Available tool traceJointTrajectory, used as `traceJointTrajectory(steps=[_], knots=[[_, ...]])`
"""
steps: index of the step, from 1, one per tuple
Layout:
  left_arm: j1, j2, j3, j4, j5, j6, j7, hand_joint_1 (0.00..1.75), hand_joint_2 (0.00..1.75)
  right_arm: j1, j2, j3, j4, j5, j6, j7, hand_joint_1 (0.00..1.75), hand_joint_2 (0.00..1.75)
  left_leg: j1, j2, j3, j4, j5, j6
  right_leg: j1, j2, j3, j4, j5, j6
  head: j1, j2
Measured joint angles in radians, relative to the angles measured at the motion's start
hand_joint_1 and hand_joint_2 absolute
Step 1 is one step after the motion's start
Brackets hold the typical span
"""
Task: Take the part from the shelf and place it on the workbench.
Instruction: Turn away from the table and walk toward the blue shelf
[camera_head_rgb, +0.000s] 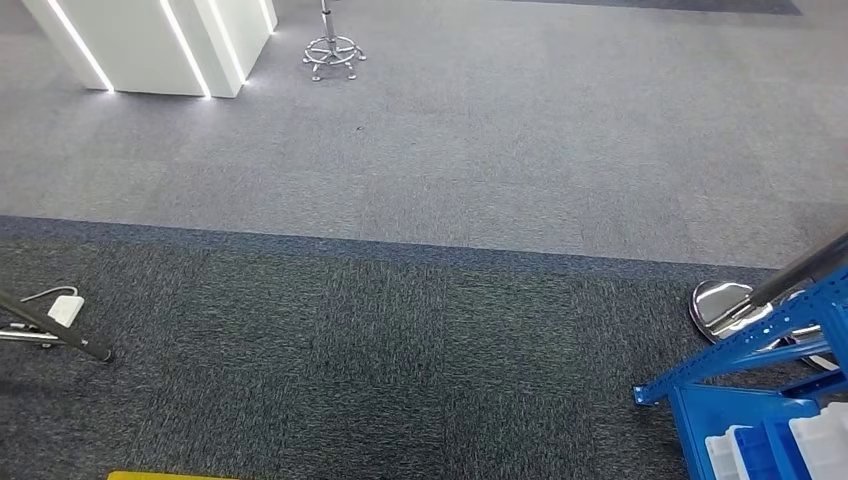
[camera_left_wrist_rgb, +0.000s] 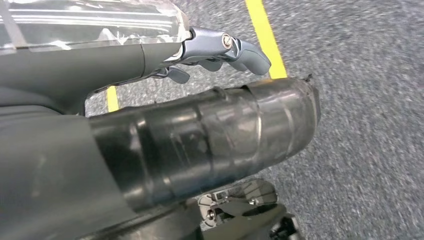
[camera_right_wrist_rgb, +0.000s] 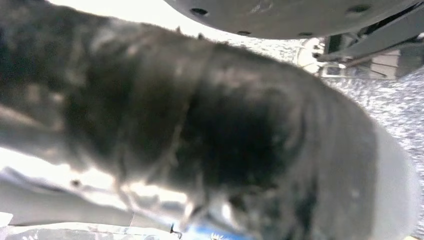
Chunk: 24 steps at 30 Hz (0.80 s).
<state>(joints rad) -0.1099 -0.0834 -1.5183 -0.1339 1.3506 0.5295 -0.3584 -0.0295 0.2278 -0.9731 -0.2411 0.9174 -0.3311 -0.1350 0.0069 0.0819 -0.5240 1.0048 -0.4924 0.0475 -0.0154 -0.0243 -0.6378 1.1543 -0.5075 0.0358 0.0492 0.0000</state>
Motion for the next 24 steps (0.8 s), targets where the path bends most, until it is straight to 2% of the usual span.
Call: traceJointTrajectory(steps=[2,3,5,6,8,9,10,11,12,13,14,16,17,18,19,20,21,22,24], knots=[[-0.001,0.000,0.000,0.000,0.001,0.000,-0.003,0.00,0.00,-0.002,-0.001,0.000,0.000,0.001,0.000,0.000,0.00,0.00,-0.004,0.018,0.003,0.004,-0.009,-0.012,0.005,-0.029,0.056,-0.107,0.033,-0.011,-0.001,0.000],[-0.002,0.000,0.000,0.000,0.001,0.000,-0.004,0.00,0.00,-0.003,-0.001,0.000,0.000,0.001,0.000,0.000,0.00,0.00,-0.005,0.026,0.005,0.005,-0.012,-0.018,0.009,-0.033,0.063,-0.124,0.034,-0.018,-0.001,0.000],[-0.006,0.000,0.000,0.000,0.002,0.000,-0.007,0.00,0.00,-0.001,-0.001,0.000,0.000,0.002,0.000,0.000,0.00,0.00,-0.005,0.041,0.011,0.005,-0.016,-0.029,0.011,-0.012,0.062,-0.126,0.036,-0.031,-0.002,0.000],[-0.008,0.000,0.000,0.000,0.002,-0.001,-0.008,0.00,0.00,0.000,-0.001,0.000,0.000,0.002,0.000,0.000,0.00,0.00,-0.003,0.035,0.013,0.011,-0.023,-0.035,0.010,-0.003,0.064,-0.130,0.038,-0.037,-0.002,0.000],[-0.010,0.000,0.000,0.000,0.002,-0.002,-0.009,0.00,0.00,-0.001,-0.002,0.000,0.000,0.002,0.000,0.000,0.00,0.00,0.003,-0.010,-0.008,0.069,-0.065,-0.043,0.006,0.016,0.067,-0.136,0.044,-0.050,-0.002,0.000],[-0.009,0.000,0.000,0.000,0.002,-0.002,-0.009,0.00,0.00,-0.003,-0.003,0.000,0.000,0.003,-0.001,0.000,0.00,0.00,0.005,-0.040,-0.034,0.128,-0.098,-0.046,0.006,0.025,0.066,-0.136,0.046,-0.054,-0.002,0.000],[-0.007,0.000,0.000,0.000,0.002,-0.002,-0.009,0.00,0.00,-0.004,-0.003,0.000,0.000,0.004,-0.001,0.000,0.00,0.00,0.005,-0.059,-0.067,0.197,-0.131,-0.047,0.006,0.036,0.065,-0.136,0.046,-0.056,-0.002,0.000],[-0.005,0.000,0.000,0.000,0.002,-0.003,-0.008,0.00,0.00,-0.004,-0.004,0.000,0.000,0.004,-0.001,0.000,0.00,0.00,0.005,-0.069,-0.098,0.258,-0.152,-0.048,0.008,0.049,0.064,-0.135,0.047,-0.058,-0.002,0.000],[-0.003,0.001,0.000,0.000,0.002,-0.003,-0.008,0.00,0.00,-0.004,-0.004,0.000,0.000,0.005,-0.001,0.000,0.00,0.00,0.005,-0.073,-0.118,0.293,-0.153,-0.048,0.009,0.062,0.064,-0.133,0.046,-0.058,-0.002,0.000],[-0.001,0.001,0.000,0.000,0.003,-0.003,-0.008,0.00,0.00,-0.004,-0.004,0.000,0.000,0.005,0.000,0.000,0.00,0.00,0.005,-0.076,-0.121,0.288,-0.134,-0.046,0.010,0.077,0.064,-0.132,0.046,-0.059,-0.002,0.000],[0.000,0.001,0.000,0.000,0.004,-0.003,-0.007,0.00,0.00,-0.003,-0.004,0.000,0.000,0.005,0.000,0.000,0.00,0.00,0.005,-0.082,-0.104,0.241,-0.096,-0.042,0.010,0.091,0.065,-0.130,0.046,-0.059,-0.002,0.000],[0.000,0.002,0.000,0.000,0.004,-0.003,-0.007,0.00,0.00,-0.004,-0.003,0.000,0.000,0.006,0.000,0.000,0.00,0.00,0.005,-0.125,-0.050,0.101,-0.021,-0.034,0.011,0.117,0.064,-0.127,0.045,-0.056,-0.002,0.000],[-0.001,0.002,0.000,0.000,0.004,-0.003,-0.007,0.00,0.00,-0.005,-0.003,0.000,0.000,0.007,0.000,0.000,0.00,0.00,0.005,-0.145,-0.031,0.050,-0.002,-0.031,0.011,0.130,0.062,-0.125,0.045,-0.051,-0.002,0.000],[-0.001,0.003,0.000,0.000,0.004,-0.003,-0.007,0.00,0.00,-0.005,-0.003,0.000,0.000,0.007,0.000,0.000,0.00,0.00,0.003,-0.159,-0.022,0.024,0.004,-0.029,0.009,0.140,0.060,-0.125,0.046,-0.045,-0.002,0.000],[-0.002,0.004,0.000,0.000,0.004,-0.003,-0.007,0.00,0.00,-0.005,-0.003,0.000,0.000,0.008,0.000,0.000,0.00,0.00,0.001,-0.158,-0.019,0.018,0.002,-0.026,0.008,0.151,0.057,-0.126,0.047,-0.037,-0.002,0.000],[-0.003,0.004,0.000,0.000,0.005,-0.003,-0.007,0.00,0.00,-0.003,-0.003,0.000,0.001,0.008,0.000,0.000,0.00,0.00,0.000,-0.147,-0.016,0.014,0.004,-0.022,0.006,0.162,0.054,-0.129,0.049,-0.029,-0.002,0.000],[-0.004,0.004,0.000,0.000,0.005,-0.003,-0.007,0.00,0.00,-0.001,-0.003,0.000,0.001,0.008,0.000,0.000,0.00,0.00,0.001,-0.135,-0.012,0.008,0.008,-0.016,0.005,0.160,0.052,-0.126,0.048,-0.023,-0.002,0.000],[-0.004,0.003,0.000,0.000,0.005,-0.003,-0.007,0.00,0.00,0.000,-0.003,0.000,0.001,0.008,0.000,0.000,0.00,0.00,0.003,-0.122,-0.009,0.001,0.013,-0.008,0.006,0.142,0.044,-0.112,0.038,-0.019,-0.001,0.000],[-0.003,0.003,0.000,0.000,0.005,-0.003,-0.007,0.00,0.00,-0.002,-0.004,0.000,0.001,0.008,-0.001,0.000,0.00,0.00,0.004,-0.093,-0.006,-0.010,0.020,0.003,0.009,0.081,0.004,-0.027,-0.015,-0.015,0.002,0.000]])
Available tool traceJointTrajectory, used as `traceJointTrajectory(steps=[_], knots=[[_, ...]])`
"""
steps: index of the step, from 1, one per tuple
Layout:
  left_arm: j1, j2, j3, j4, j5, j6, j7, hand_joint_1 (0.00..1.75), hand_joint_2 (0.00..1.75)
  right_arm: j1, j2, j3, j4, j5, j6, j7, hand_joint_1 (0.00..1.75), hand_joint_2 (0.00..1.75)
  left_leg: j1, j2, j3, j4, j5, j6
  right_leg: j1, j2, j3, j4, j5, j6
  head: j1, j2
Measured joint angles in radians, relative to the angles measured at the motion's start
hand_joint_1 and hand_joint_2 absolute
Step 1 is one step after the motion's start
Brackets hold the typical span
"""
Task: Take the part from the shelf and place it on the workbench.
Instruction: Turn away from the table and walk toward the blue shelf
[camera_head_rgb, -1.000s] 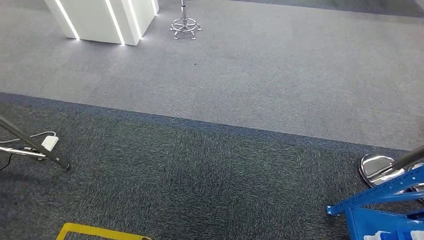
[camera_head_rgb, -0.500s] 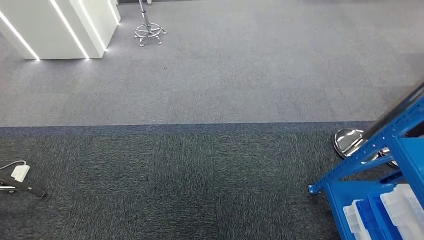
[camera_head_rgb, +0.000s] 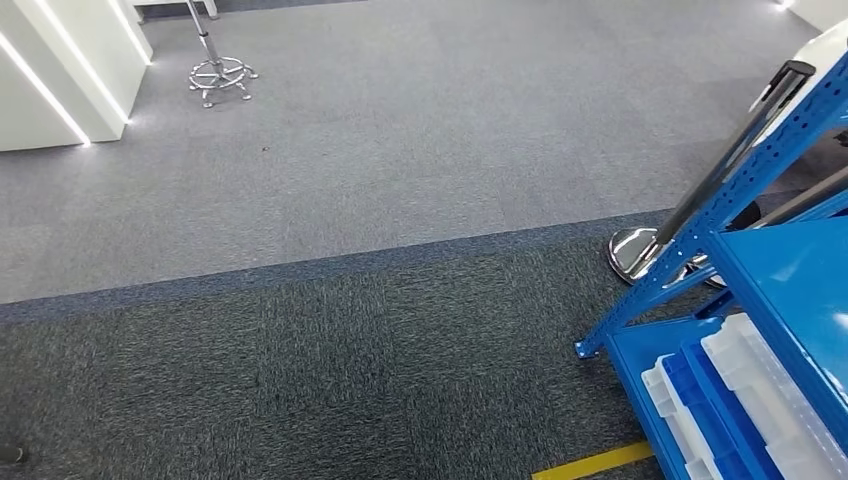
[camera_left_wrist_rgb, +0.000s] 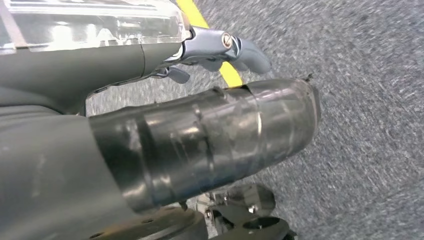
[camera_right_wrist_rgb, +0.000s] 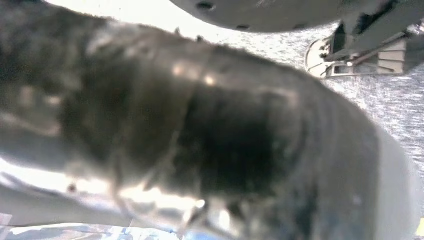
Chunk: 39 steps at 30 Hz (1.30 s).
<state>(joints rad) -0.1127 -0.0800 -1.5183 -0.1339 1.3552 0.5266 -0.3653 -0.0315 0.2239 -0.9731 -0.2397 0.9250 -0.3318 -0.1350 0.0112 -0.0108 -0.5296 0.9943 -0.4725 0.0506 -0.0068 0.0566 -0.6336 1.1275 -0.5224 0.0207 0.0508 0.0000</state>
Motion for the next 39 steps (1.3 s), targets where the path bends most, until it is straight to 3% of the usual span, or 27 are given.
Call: traceJointTrajectory(steps=[2,3,4,6,8,10,12,14,16,18,19,20,21,23,25,27,28,30,32,34,35,36,37,39], knots=[[0.004,0.000,0.000,0.000,0.000,0.000,0.001,0.00,0.00,-0.002,0.000,0.000,0.000,0.000,0.000,0.000,0.00,0.00,-0.003,0.031,-0.001,-0.001,-0.002,0.004,-0.002,-0.038,-0.061,0.125,-0.060,0.007,0.001,0.000],[0.006,0.000,0.000,0.000,0.000,0.000,0.002,0.00,0.00,-0.002,0.000,0.000,0.000,0.000,0.000,0.000,0.00,0.00,-0.003,0.047,-0.001,-0.001,-0.004,0.004,-0.005,-0.044,-0.079,0.163,-0.070,0.011,0.001,0.000],[0.006,0.000,0.000,0.000,0.001,-0.001,0.002,0.00,0.00,-0.001,0.000,0.000,0.000,0.000,0.000,0.000,0.00,0.00,-0.003,0.061,0.000,0.000,-0.006,0.003,-0.007,-0.049,-0.079,0.167,-0.061,0.014,0.001,0.000],[0.005,0.000,0.000,0.000,0.001,-0.001,0.003,0.00,0.00,0.001,0.000,0.000,0.000,0.000,0.000,0.000,0.00,0.00,-0.003,0.084,0.006,0.001,-0.011,-0.002,-0.011,-0.069,-0.018,0.059,0.001,0.016,0.001,0.000],[0.004,0.000,0.000,0.000,0.001,-0.001,0.005,0.00,0.00,0.001,0.000,0.000,0.000,0.000,0.000,0.000,0.00,0.00,-0.006,0.103,0.014,0.004,-0.019,-0.012,-0.007,-0.111,0.050,-0.069,0.045,0.008,0.001,0.000],[0.003,0.000,0.000,0.000,0.001,-0.001,0.005,0.00,0.00,0.001,0.000,0.000,0.000,0.001,0.000,0.000,0.00,0.00,-0.010,0.119,0.020,0.005,-0.025,-0.024,0.001,-0.126,0.068,-0.106,0.047,-0.004,0.000,0.000],[0.000,-0.001,0.000,0.000,0.001,-0.001,0.006,0.00,0.00,0.002,0.000,0.000,0.000,0.003,0.000,0.001,0.00,0.00,-0.009,0.129,0.027,0.006,-0.031,-0.036,0.001,-0.105,0.068,-0.109,0.049,-0.014,0.000,0.000],[-0.002,-0.001,0.000,0.000,0.001,-0.001,0.006,0.00,0.00,0.002,0.000,0.000,0.000,0.003,-0.001,0.003,0.00,0.00,-0.004,0.092,0.018,0.038,-0.059,-0.047,-0.004,-0.085,0.073,-0.115,0.053,-0.027,-0.001,0.000],[-0.002,-0.001,0.000,0.000,0.001,-0.001,0.006,0.00,0.00,-0.001,0.000,0.000,0.000,0.003,-0.001,0.003,0.00,0.00,0.000,0.036,-0.030,0.150,-0.123,-0.053,-0.007,-0.064,0.075,-0.118,0.056,-0.036,-0.002,0.000],[0.003,-0.001,0.000,0.000,0.002,-0.001,0.006,0.00,0.00,-0.002,0.000,0.000,0.000,0.004,-0.001,0.004,0.00,0.00,0.001,0.019,-0.094,0.280,-0.171,-0.055,-0.005,-0.037,0.074,-0.116,0.056,-0.039,-0.002,0.000],[0.004,-0.001,0.000,0.000,0.003,-0.001,0.007,0.00,0.00,-0.001,0.000,0.000,0.000,0.004,-0.001,0.005,0.00,0.00,0.001,0.018,-0.109,0.303,-0.166,-0.054,-0.004,-0.023,0.074,-0.115,0.056,-0.039,-0.003,0.000],[0.005,-0.001,0.000,0.000,0.003,-0.001,0.007,0.00,0.00,0.000,0.000,0.000,0.000,0.004,-0.001,0.006,0.00,0.00,0.001,0.016,-0.105,0.284,-0.139,-0.052,-0.004,-0.008,0.075,-0.112,0.056,-0.039,-0.002,0.000],[0.006,-0.001,0.000,0.000,0.003,-0.001,0.007,0.00,0.00,0.000,0.000,0.000,0.000,0.004,-0.001,0.006,0.00,0.00,0.001,0.008,-0.085,0.230,-0.099,-0.050,-0.004,0.007,0.075,-0.110,0.055,-0.038,-0.003,0.000],[0.006,-0.001,0.000,0.000,0.003,-0.001,0.007,0.00,0.00,-0.001,0.000,0.000,0.000,0.004,-0.001,0.006,0.00,0.00,0.003,-0.032,-0.034,0.094,-0.032,-0.043,-0.004,0.032,0.072,-0.103,0.052,-0.033,-0.002,0.000],[0.004,0.000,0.000,0.000,0.003,-0.001,0.007,0.00,0.00,-0.001,0.001,0.000,0.000,0.005,-0.001,0.006,0.00,0.00,0.002,-0.061,-0.010,0.029,-0.016,-0.039,-0.005,0.053,0.065,-0.099,0.053,-0.022,-0.002,0.000],[0.001,0.000,0.000,0.000,0.003,-0.001,0.008,0.00,0.00,0.002,0.001,0.000,0.000,0.005,-0.001,0.006,0.00,0.00,0.001,-0.048,-0.006,0.022,-0.016,-0.031,-0.007,0.073,0.059,-0.102,0.057,-0.008,-0.002,0.000],[0.001,-0.001,0.000,0.000,0.003,-0.001,0.008,0.00,0.00,0.004,0.001,0.000,0.000,0.006,-0.001,0.007,0.00,0.00,0.003,-0.037,-0.003,0.016,-0.012,-0.023,-0.006,0.066,0.056,-0.097,0.053,-0.002,-0.002,0.000],[0.001,-0.002,0.000,0.000,0.003,-0.002,0.008,0.00,0.00,0.004,0.001,0.000,0.000,0.006,-0.001,0.007,0.00,0.00,0.007,-0.010,0.000,0.004,-0.004,-0.010,-0.003,0.022,0.029,-0.043,0.016,0.004,0.002,0.000],[0.004,-0.002,0.000,0.000,0.003,-0.002,0.008,0.00,0.00,0.001,0.001,0.000,0.000,0.006,-0.001,0.007,0.00,0.00,0.003,0.019,0.000,0.003,-0.004,-0.005,-0.003,-0.028,-0.032,0.081,-0.049,0.008,0.005,0.000],[0.007,-0.002,0.000,0.000,0.003,-0.003,0.009,0.00,0.00,0.001,0.001,0.000,0.000,0.006,-0.001,0.008,0.00,0.00,0.000,0.049,0.000,0.003,-0.007,-0.003,-0.006,-0.045,-0.076,0.171,-0.075,0.013,0.005,0.000],[0.007,-0.002,0.000,0.000,0.004,-0.003,0.009,0.00,0.00,0.002,0.001,0.000,0.000,0.007,-0.001,0.008,0.00,0.00,0.000,0.062,0.002,0.003,-0.009,-0.004,-0.008,-0.050,-0.070,0.163,-0.060,0.014,0.005,0.000],[0.006,-0.002,0.000,0.000,0.004,-0.003,0.009,0.00,0.00,0.003,0.001,0.000,0.000,0.007,-0.001,0.008,0.00,0.00,0.000,0.074,0.005,0.003,-0.011,-0.005,-0.008,-0.058,-0.045,0.117,-0.029,0.014,0.005,0.000],[0.005,-0.002,0.000,0.000,0.004,-0.003,0.009,0.00,0.00,0.003,0.000,-0.001,0.000,0.007,-0.001,0.008,0.00,0.00,0.000,0.085,0.009,0.004,-0.014,-0.008,-0.008,-0.074,-0.005,0.045,0.006,0.011,0.005,0.000],[0.004,-0.002,0.000,0.000,0.004,-0.003,0.009,0.00,0.00,0.002,0.000,0.000,0.000,0.008,-0.001,0.008,0.00,0.00,-0.005,0.103,0.015,0.006,-0.022,-0.019,-0.001,-0.107,0.059,-0.074,0.047,0.000,0.004,0.000]])
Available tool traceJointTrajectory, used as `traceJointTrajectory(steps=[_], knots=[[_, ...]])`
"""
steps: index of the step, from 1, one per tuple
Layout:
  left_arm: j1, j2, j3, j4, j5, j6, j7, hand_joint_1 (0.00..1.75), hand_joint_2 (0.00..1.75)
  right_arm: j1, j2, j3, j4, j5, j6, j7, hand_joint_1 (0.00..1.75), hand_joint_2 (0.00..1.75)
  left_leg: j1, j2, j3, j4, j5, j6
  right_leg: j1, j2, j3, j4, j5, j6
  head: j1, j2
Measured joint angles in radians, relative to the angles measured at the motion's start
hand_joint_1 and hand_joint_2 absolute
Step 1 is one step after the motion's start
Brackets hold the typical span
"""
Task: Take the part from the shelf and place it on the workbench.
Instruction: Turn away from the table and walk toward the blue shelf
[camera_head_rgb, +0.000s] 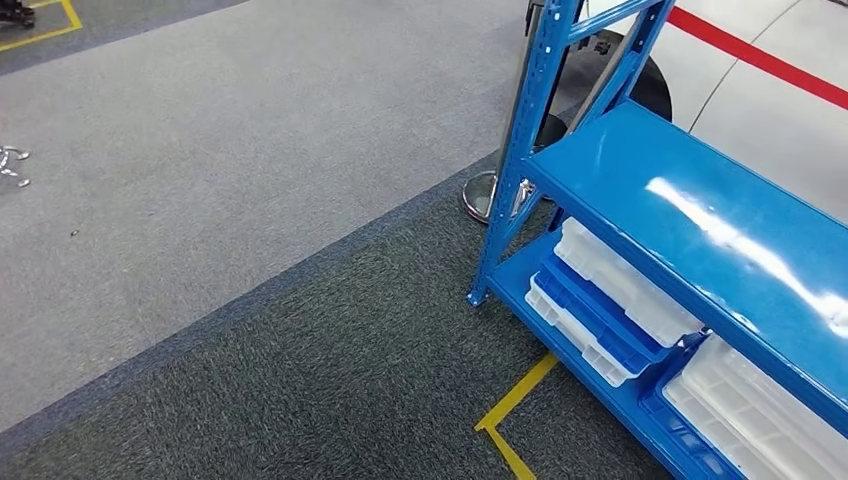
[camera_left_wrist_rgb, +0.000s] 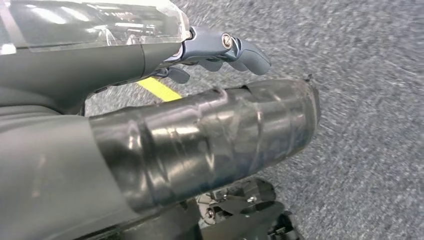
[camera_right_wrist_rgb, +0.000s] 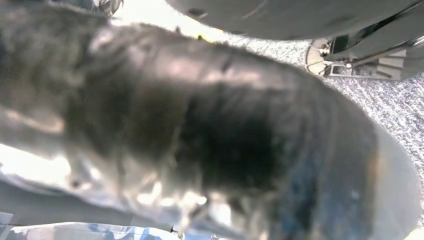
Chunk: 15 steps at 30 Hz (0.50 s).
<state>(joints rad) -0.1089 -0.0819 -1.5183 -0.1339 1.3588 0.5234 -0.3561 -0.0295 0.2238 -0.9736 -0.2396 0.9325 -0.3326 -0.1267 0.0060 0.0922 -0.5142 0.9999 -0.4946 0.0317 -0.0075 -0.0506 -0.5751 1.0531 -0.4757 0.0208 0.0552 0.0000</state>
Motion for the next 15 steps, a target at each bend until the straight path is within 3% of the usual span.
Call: traceJointTrajectory(steps=[1,3,5,6,8,10,11,12,13,15], knots=[[-0.001,0.000,0.000,0.000,0.000,0.000,0.000,0.00,0.00,-0.001,0.000,0.000,0.000,0.000,0.000,0.000,0.00,0.00,-0.002,0.008,0.003,0.001,-0.003,-0.006,0.004,-0.008,0.013,-0.026,0.004,-0.006,-0.001,0.000],[-0.004,0.000,0.000,0.000,0.000,0.000,0.000,0.00,0.00,0.001,0.000,0.000,0.000,0.000,0.000,0.000,0.00,0.00,-0.004,0.023,0.009,0.001,-0.008,-0.016,0.006,0.007,0.011,-0.032,0.002,-0.018,-0.001,0.000],[-0.007,-0.001,0.000,0.000,0.000,0.000,0.000,0.00,0.00,0.003,0.000,-0.001,0.000,0.000,0.000,0.000,0.00,0.00,0.000,-0.001,0.007,0.021,-0.026,-0.027,0.001,0.025,0.013,-0.037,0.006,-0.029,-0.002,0.000],[-0.007,-0.001,0.000,0.000,0.000,0.000,0.000,0.00,0.00,0.002,0.001,-0.001,0.000,0.000,0.000,0.000,0.00,0.00,0.002,-0.027,-0.007,0.056,-0.049,-0.032,-0.002,0.034,0.014,-0.039,0.009,-0.035,-0.002,0.000],[-0.004,0.000,0.000,0.000,0.000,0.000,0.000,0.00,0.00,-0.001,0.001,-0.001,0.000,0.001,0.000,0.001,0.00,0.00,0.005,-0.074,-0.064,0.178,-0.114,-0.038,-0.004,0.053,0.014,-0.040,0.011,-0.042,-0.002,0.000],[0.000,0.000,0.000,0.000,0.000,0.000,0.000,0.00,0.00,-0.002,0.001,-0.001,0.000,0.001,0.001,0.001,0.00,0.00,0.006,-0.084,-0.119,0.287,-0.146,-0.041,-0.004,0.078,0.013,-0.038,0.011,-0.043,-0.002,0.000],[0.001,0.000,0.000,0.000,0.000,0.000,0.000,0.00,0.00,-0.001,0.001,-0.001,0.000,0.002,0.002,0.001,0.00,0.00,0.006,-0.085,-0.127,0.294,-0.133,-0.041,-0.004,0.092,0.013,-0.036,0.010,-0.043,-0.002,0.000],[0.002,0.000,0.000,0.000,0.000,0.000,0.000,0.00,0.00,-0.001,0.001,-0.001,0.000,0.002,0.002,0.001,0.00,0.00,0.007,-0.088,-0.116,0.261,-0.101,-0.039,-0.004,0.106,0.013,-0.033,0.010,-0.043,-0.002,0.000],[0.001,0.000,0.000,0.000,0.000,0.000,0.000,0.00,0.00,-0.001,0.001,-0.001,0.000,0.002,0.002,0.001,0.00,0.00,0.008,-0.098,-0.091,0.197,-0.059,-0.038,-0.005,0.120,0.013,-0.031,0.009,-0.041,-0.002,0.000],[0.001,0.000,0.000,0.000,0.000,-0.001,0.000,0.00,0.00,-0.002,0.002,-0.001,0.000,0.003,0.002,0.000,0.00,0.00,0.012,-0.148,-0.041,0.072,-0.005,-0.033,-0.004,0.145,0.010,-0.023,0.006,-0.035,-0.002,0.000]])
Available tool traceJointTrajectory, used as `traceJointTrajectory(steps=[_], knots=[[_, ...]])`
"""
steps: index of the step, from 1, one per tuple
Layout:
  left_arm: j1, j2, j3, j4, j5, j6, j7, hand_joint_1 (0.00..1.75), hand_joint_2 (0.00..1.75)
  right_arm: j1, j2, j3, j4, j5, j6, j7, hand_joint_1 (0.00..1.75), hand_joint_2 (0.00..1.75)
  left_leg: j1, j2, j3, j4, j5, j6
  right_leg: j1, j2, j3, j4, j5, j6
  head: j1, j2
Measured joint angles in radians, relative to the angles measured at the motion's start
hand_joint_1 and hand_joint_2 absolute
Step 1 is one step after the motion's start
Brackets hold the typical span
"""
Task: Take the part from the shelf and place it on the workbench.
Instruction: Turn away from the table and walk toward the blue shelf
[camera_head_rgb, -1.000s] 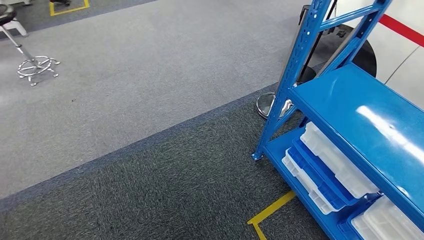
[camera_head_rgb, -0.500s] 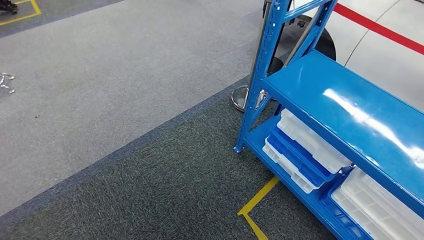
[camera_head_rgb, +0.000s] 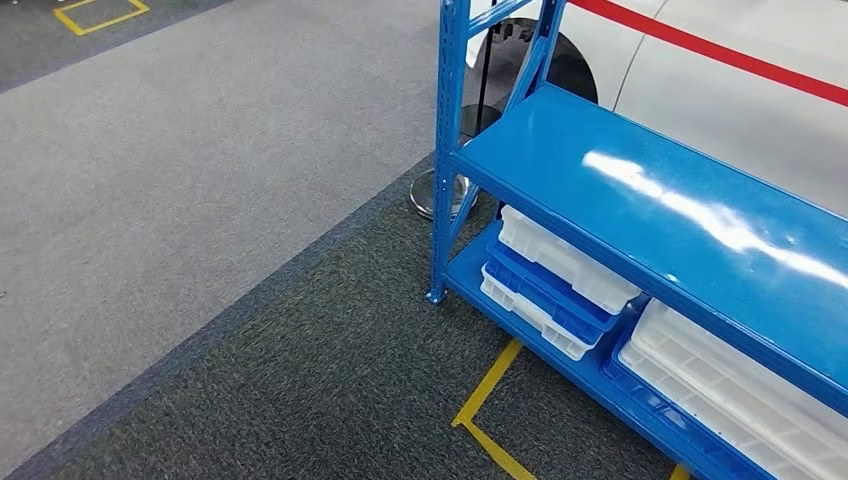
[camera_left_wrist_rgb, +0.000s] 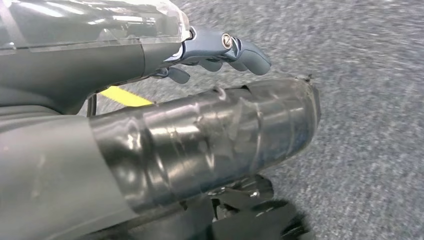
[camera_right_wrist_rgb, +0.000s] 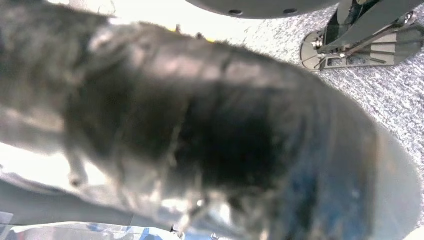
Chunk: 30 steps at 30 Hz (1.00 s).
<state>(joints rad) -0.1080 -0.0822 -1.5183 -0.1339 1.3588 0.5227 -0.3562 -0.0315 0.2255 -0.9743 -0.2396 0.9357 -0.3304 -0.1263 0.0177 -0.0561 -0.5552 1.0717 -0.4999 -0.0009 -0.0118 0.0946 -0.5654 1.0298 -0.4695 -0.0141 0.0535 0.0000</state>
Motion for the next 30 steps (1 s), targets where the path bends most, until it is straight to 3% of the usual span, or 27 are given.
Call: traceJointTrajectory(steps=[2,4,6,8,10,11,12,15,17,19,20,22,24,25,26,27,28,30], knots=[[-0.001,0.000,0.000,0.000,0.000,-0.001,0.000,0.00,0.00,-0.001,0.000,0.000,0.000,0.000,0.000,0.000,0.00,0.00,0.000,-0.031,0.016,-0.045,0.006,0.005,-0.001,0.021,-0.008,0.004,0.001,0.013,0.000,0.000],[-0.002,0.000,0.000,0.000,0.000,-0.002,0.000,0.00,0.00,0.002,0.000,0.000,0.000,0.001,0.000,0.000,0.00,0.00,-0.002,-0.012,0.018,-0.052,0.010,0.016,-0.004,0.039,-0.015,0.003,0.005,0.027,0.000,0.000],[-0.003,-0.001,0.000,0.000,0.000,-0.003,-0.001,0.00,0.00,0.003,0.000,0.000,0.000,0.001,0.000,0.000,0.00,0.00,0.001,0.016,0.022,-0.062,0.018,0.031,-0.002,0.005,-0.033,0.035,-0.017,0.036,0.003,0.000],[-0.001,-0.001,0.000,0.000,0.000,-0.004,-0.001,0.00,0.00,0.001,0.000,0.000,0.000,0.001,0.000,0.000,0.00,0.00,0.001,0.047,0.023,-0.067,0.021,0.040,0.000,-0.056,-0.085,0.142,-0.078,0.041,0.007,0.000],[0.003,-0.001,0.000,0.000,0.000,-0.005,-0.001,0.00,0.00,-0.001,0.000,0.000,0.000,0.002,0.000,0.000,0.00,0.00,-0.003,0.079,0.021,-0.066,0.019,0.043,-0.002,-0.081,-0.142,0.259,-0.125,0.047,0.007,0.000],[0.003,-0.001,0.000,0.000,0.000,-0.005,-0.001,0.00,0.00,0.000,0.000,0.000,0.000,0.002,0.000,0.000,0.00,0.00,-0.004,0.094,0.022,-0.066,0.018,0.043,-0.003,-0.086,-0.150,0.277,-0.122,0.049,0.007,0.000],[0.002,-0.001,0.000,0.000,0.000,-0.005,-0.001,0.00,0.00,0.001,-0.001,0.000,0.000,0.002,0.000,0.000,0.00,0.00,-0.004,0.107,0.023,-0.065,0.016,0.042,-0.004,-0.091,-0.137,0.255,-0.100,0.049,0.007,0.000],[-0.001,-0.001,0.000,0.000,0.000,-0.006,-0.001,0.00,0.00,0.001,-0.001,0.000,0.000,0.003,0.001,0.000,0.00,0.00,-0.007,0.138,0.032,-0.063,0.006,0.032,0.003,-0.139,-0.033,0.060,-0.015,0.037,0.007,0.000],[-0.003,-0.001,0.000,0.000,0.000,-0.006,-0.002,0.00,0.00,0.000,-0.002,0.000,0.000,0.004,0.001,0.000,0.00,0.00,-0.011,0.154,0.037,-0.062,0.001,0.021,0.012,-0.156,-0.007,0.003,-0.005,0.023,0.007,0.000],[-0.006,-0.001,0.000,0.000,-0.001,-0.006,-0.002,0.00,0.00,0.001,-0.002,0.000,0.000,0.004,0.001,0.000,0.00,0.00,-0.013,0.167,0.043,-0.064,-0.002,0.009,0.013,-0.136,-0.009,0.001,-0.002,0.011,0.006,0.000],[-0.008,-0.002,0.000,0.000,-0.001,-0.007,-0.002,0.00,0.00,0.002,-0.002,0.000,0.000,0.004,0.001,0.000,0.00,0.00,-0.011,0.157,0.043,-0.059,-0.008,0.002,0.010,-0.128,-0.008,-0.003,0.000,0.004,0.006,0.000],[-0.009,-0.002,0.000,0.000,-0.001,-0.007,-0.003,0.00,0.00,0.001,-0.002,0.000,0.000,0.005,0.001,0.000,0.00,0.00,-0.008,0.111,0.020,0.000,-0.050,-0.008,0.003,-0.110,-0.006,-0.010,0.007,-0.008,0.006,0.000],[-0.006,-0.001,0.000,0.000,-0.001,-0.007,-0.003,0.00,0.00,-0.001,-0.002,0.000,0.000,0.005,0.001,0.000,0.00,0.00,-0.006,0.071,-0.040,0.132,-0.118,-0.013,0.004,-0.089,-0.009,-0.009,0.008,-0.013,0.005,0.000],[-0.004,-0.001,0.000,0.000,-0.001,-0.007,-0.003,0.00,0.00,-0.001,-0.002,0.000,0.000,0.005,0.001,0.000,0.00,0.00,-0.006,0.065,-0.070,0.193,-0.139,-0.014,0.005,-0.077,-0.010,-0.008,0.008,-0.014,0.005,0.000],[-0.002,-0.001,0.000,0.000,0.000,-0.007,-0.003,0.00,0.00,-0.001,-0.002,0.000,0.000,0.005,0.001,0.000,0.00,0.00,-0.006,0.063,-0.087,0.224,-0.140,-0.014,0.006,-0.064,-0.010,-0.006,0.008,-0.015,0.005,0.000],[-0.001,-0.001,0.000,0.000,0.000,-0.007,-0.003,0.00,0.00,0.000,-0.002,0.000,0.000,0.005,0.001,0.000,0.00,0.00,-0.006,0.062,-0.086,0.214,-0.119,-0.012,0.006,-0.051,-0.010,-0.005,0.008,-0.015,0.005,0.000],[-0.001,-0.001,0.000,0.000,0.000,-0.007,-0.003,0.00,0.00,0.000,-0.002,0.000,0.000,0.005,0.001,0.000,0.00,0.00,-0.006,0.056,-0.067,0.166,-0.081,-0.009,0.007,-0.037,-0.008,-0.004,0.008,-0.015,0.005,0.000],[-0.001,0.000,0.000,0.000,0.000,-0.007,-0.003,0.00,0.00,-0.001,-0.001,0.000,0.000,0.005,0.001,0.000,0.00,0.00,-0.005,0.010,-0.011,0.024,-0.009,0.002,0.007,-0.011,-0.009,0.000,0.007,-0.012,0.006,0.000]])
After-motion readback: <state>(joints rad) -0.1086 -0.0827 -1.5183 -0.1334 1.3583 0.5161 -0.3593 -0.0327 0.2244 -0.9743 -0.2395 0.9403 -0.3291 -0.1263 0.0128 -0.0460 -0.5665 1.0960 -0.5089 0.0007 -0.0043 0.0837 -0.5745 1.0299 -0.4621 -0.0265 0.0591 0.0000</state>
